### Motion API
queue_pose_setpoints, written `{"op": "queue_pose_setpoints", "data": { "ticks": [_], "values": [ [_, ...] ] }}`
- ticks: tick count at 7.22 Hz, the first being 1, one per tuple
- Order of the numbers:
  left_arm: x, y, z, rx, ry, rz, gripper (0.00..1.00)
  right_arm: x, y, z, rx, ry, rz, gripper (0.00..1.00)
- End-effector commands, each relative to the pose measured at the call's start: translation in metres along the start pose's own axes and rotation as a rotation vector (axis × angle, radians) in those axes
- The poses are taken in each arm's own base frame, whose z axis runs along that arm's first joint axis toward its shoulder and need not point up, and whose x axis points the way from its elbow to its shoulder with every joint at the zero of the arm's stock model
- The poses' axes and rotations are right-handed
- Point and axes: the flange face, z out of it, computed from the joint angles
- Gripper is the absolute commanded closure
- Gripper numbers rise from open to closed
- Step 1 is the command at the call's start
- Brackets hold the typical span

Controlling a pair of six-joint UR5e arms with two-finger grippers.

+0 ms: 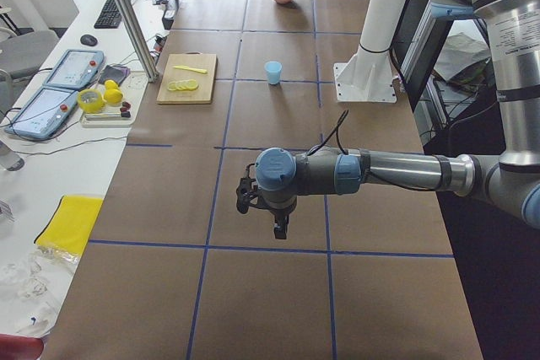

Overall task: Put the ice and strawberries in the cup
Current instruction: 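Grasp a third ice cube from the pink bowl with the right gripper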

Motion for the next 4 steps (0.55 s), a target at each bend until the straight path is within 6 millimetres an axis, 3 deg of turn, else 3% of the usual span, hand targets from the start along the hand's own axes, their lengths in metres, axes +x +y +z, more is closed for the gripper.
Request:
{"op": "queue_pose_setpoints", "data": {
  "ticks": [1,4],
  "values": [
    [-0.0008,0.0022,0.0010,0.001,0.004,0.001,0.00,0.0094,0.0003,0.0123,-0.013,0.004,0.003,0.15],
    [-0.0002,0.0021,0.0006,0.002,0.004,0.002,0.00,0.0142,-0.0029,0.0190,-0.020,0.009,0.016,0.21]
  ]
}}
